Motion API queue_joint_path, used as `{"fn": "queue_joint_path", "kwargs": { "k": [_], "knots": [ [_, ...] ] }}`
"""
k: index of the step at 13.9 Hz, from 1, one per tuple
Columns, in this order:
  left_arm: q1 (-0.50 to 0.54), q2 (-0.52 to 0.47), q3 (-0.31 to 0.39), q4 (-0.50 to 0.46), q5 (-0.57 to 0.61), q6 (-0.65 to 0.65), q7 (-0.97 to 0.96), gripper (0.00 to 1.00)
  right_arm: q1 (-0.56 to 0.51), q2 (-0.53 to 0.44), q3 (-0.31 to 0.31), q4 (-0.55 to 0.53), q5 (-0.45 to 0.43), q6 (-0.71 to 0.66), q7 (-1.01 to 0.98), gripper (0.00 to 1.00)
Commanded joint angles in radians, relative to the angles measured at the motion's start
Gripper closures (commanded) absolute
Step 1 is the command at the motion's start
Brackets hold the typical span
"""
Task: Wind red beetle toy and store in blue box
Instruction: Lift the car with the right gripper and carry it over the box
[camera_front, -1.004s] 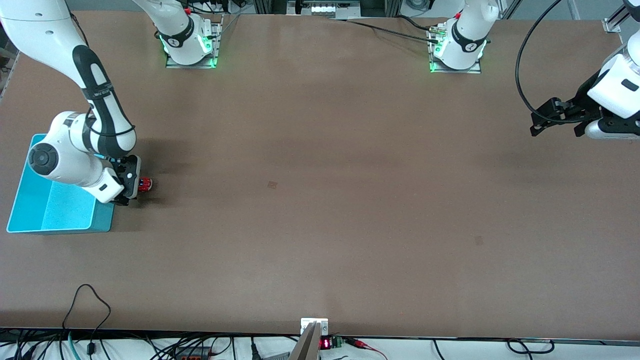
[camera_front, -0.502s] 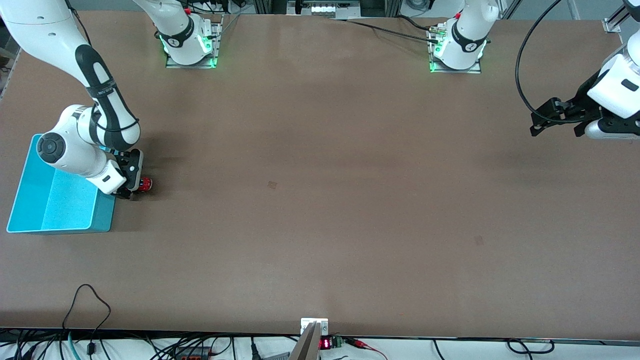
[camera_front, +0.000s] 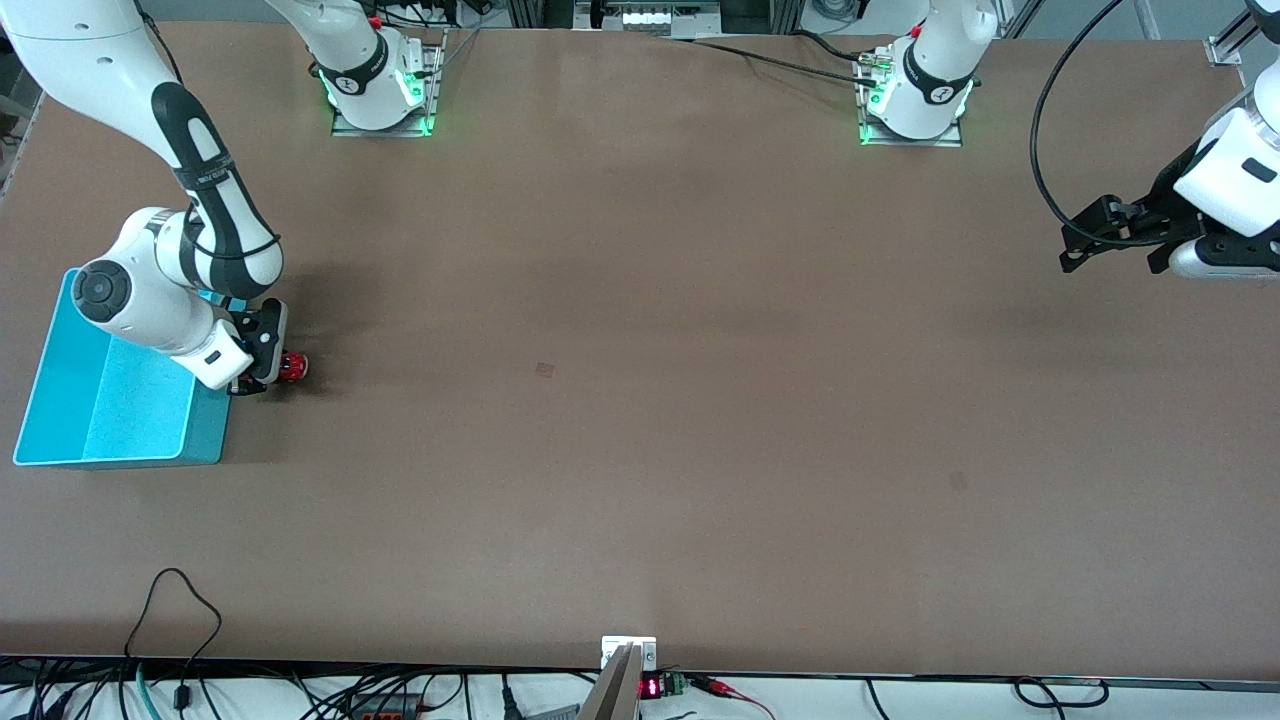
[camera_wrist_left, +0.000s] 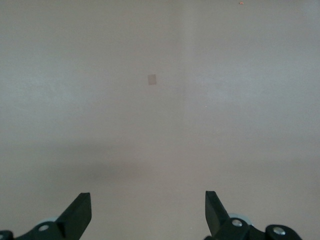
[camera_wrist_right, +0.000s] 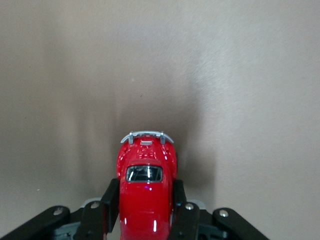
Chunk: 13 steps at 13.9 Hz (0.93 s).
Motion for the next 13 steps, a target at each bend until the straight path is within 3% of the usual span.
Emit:
{"fn": "queue_joint_path", "kwargs": {
  "k": [1, 4, 7, 10, 13],
  "knots": [
    [-0.006, 0.016, 0.003, 0.035, -0.011, -0.023, 0.006, 0.00, 0.069, -0.052, -0.001, 0.027, 0.071, -0.007, 0.011, 0.71],
    [-0.006, 0.016, 0.003, 0.035, -0.011, -0.023, 0.006, 0.00, 0.107, -0.101, -0.004, 0.076, 0.216, -0.017, 0.146, 0.71],
    [-0.006, 0.016, 0.003, 0.035, -0.011, -0.023, 0.006, 0.00, 0.108, -0.104, -0.007, 0.142, 0.311, -0.017, 0.458, 0.71],
    [-0.006, 0.016, 0.003, 0.035, -0.011, -0.023, 0.006, 0.00, 0.108, -0.104, -0.048, 0.166, 0.319, -0.039, 0.825, 0.71],
    [-0.005, 0.016, 0.003, 0.035, -0.011, -0.023, 0.006, 0.00, 0.108, -0.101, -0.116, 0.194, 0.307, -0.144, 1.060, 0.71]
  ]
}}
